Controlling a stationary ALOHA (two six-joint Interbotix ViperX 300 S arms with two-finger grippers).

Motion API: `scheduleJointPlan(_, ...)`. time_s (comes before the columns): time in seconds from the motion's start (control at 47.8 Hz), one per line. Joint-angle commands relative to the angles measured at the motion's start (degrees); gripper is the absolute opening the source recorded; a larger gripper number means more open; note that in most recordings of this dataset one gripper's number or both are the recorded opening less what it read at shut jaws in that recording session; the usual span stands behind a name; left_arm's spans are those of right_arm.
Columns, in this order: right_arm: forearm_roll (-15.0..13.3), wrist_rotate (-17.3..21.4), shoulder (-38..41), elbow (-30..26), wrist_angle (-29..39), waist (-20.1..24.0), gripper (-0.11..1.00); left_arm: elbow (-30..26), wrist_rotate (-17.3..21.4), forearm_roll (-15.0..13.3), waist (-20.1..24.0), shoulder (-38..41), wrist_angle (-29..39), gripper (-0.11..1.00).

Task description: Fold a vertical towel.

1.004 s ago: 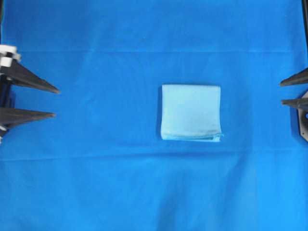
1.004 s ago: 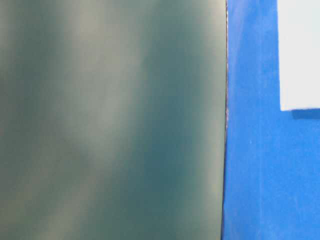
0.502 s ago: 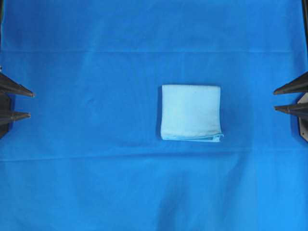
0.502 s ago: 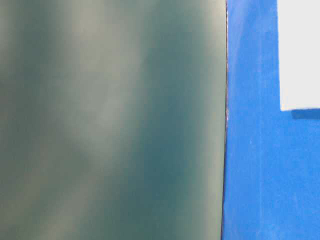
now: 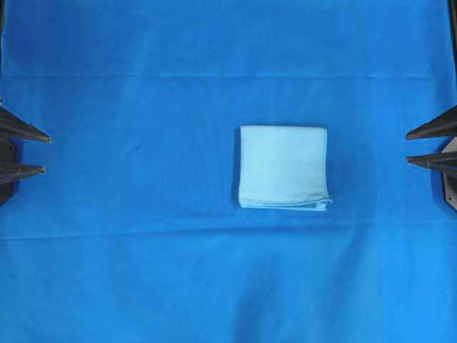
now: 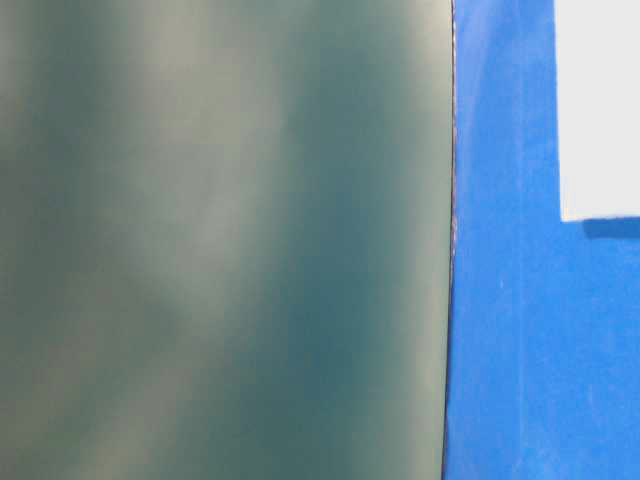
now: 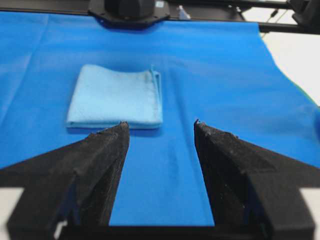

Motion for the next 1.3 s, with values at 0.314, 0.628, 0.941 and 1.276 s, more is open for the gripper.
scheduleJointPlan(0.314,-0.26,0.09,0.26,-0.88,-0.26,-1.58,0.51,-0.62,-0.09,-0.09,0.97,0.44,0.35,0.52)
scheduleJointPlan(0.628,-0.26,0.09,0.26,-0.88,-0.26,-1.85,0.51,-0.70,-0.09,-0.09,0.97,0.44,0.70,0.52)
scheduleJointPlan(0.941,-0.26,0.00,0.26,-0.88,-0.26,-1.76,0.51,-0.79,0.00,-0.09,0.97,0.26,0.79,0.52)
scheduleJointPlan(1.276,-0.26,0.00,0.18,-0.88,-0.26,-1.76,0.51,-0.79,0.00,-0.09,0.97,0.26,0.79,0.52)
